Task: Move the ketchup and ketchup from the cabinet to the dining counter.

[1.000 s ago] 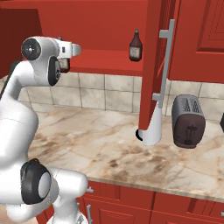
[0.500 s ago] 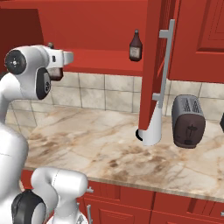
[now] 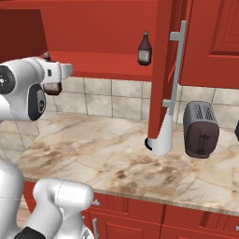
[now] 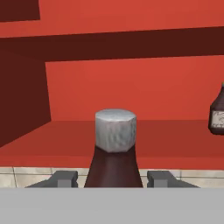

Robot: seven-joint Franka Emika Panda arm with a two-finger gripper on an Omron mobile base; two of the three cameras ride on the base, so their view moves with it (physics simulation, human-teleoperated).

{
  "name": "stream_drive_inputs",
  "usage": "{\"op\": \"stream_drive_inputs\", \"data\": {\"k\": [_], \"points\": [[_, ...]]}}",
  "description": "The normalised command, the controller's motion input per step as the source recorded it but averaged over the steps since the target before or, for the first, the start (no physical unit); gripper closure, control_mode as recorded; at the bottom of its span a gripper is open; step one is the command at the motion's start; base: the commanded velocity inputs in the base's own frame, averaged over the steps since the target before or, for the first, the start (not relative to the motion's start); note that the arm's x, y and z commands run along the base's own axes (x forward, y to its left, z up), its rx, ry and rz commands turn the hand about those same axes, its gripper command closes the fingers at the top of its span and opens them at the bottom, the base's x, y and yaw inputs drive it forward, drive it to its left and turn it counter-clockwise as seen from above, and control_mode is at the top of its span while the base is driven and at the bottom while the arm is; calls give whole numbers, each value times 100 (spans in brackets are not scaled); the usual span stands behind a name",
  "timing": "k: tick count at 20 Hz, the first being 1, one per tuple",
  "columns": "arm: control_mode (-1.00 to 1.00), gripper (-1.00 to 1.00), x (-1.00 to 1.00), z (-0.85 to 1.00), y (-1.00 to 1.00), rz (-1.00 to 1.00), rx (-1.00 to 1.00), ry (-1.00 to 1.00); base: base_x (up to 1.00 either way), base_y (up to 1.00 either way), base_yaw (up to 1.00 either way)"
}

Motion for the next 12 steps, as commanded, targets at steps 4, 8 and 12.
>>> {"op": "stream_drive_inputs", "data": {"k": [4,8,12], "points": [[-100,100,-40,-6,-5,0,0,0,0,0,0],[-100,100,-39,-5,-4,0,0,0,0,0,0],[-100,100,-12,-4,-2,0,0,2,0,0,0]]}}
